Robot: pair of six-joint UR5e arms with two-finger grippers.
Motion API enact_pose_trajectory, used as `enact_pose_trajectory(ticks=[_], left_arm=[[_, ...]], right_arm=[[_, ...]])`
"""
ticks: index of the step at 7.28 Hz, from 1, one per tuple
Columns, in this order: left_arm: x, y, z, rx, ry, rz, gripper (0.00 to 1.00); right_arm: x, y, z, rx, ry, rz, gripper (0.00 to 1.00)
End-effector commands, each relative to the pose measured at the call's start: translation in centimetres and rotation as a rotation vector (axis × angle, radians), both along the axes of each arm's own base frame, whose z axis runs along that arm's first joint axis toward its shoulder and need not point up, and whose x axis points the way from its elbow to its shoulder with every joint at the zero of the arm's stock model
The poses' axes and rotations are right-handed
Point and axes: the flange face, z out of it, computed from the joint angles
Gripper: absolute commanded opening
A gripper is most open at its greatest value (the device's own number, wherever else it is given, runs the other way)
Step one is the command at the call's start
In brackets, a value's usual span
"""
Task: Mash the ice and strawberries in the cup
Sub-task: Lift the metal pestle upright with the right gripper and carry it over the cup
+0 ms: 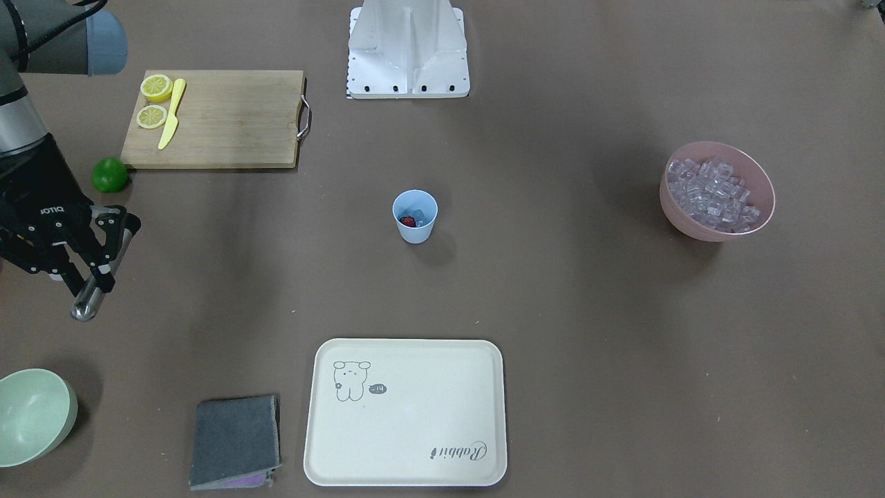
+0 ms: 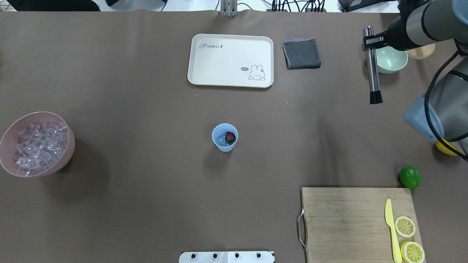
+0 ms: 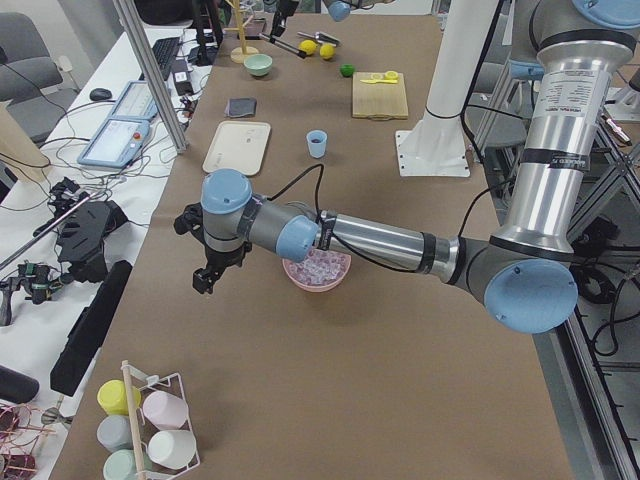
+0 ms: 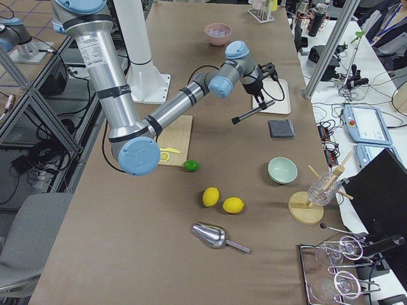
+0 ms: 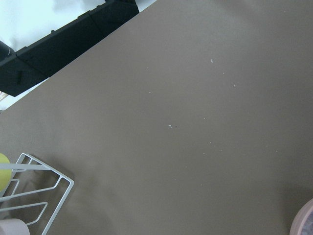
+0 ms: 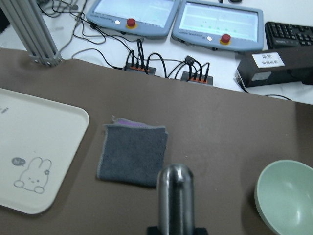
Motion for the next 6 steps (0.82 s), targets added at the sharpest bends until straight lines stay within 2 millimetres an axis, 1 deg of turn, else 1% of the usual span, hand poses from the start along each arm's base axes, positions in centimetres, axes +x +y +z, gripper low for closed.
enact_pose_trajectory(ticks=[1, 2, 3, 4, 5, 6], left_arm=[[0.0, -0.1, 2.0, -0.093, 0.016, -0.053, 0.97], [0.0, -0.2, 3.1, -0.117, 0.016, -0.053, 0.97], [0.0, -0.6, 3.8, -0.140, 0.015, -0.057, 0.97], [-0.1, -0.6, 4.6, -0.158, 0.014, -0.060, 0.97], [-0.3, -0.5, 5.2, -0.169, 0.014, -0.063, 0.97], [-0.3, -0.1, 5.9, -0.187, 0.015, -0.070, 0.97]], right_arm=[[-2.8, 1.5, -4.2, 0.190, -0.065, 0.056, 0.00], [-5.1, 2.5, -5.7, 0.225, -0.129, 0.114, 0.00], [-6.7, 3.8, -7.6, 0.289, -0.193, 0.153, 0.00], [-8.1, 4.9, -8.3, 0.323, -0.231, 0.191, 0.00], [-10.1, 6.5, -9.2, 0.364, -0.262, 0.222, 0.00], [-11.7, 7.8, -10.4, 0.388, -0.303, 0.249, 0.00]])
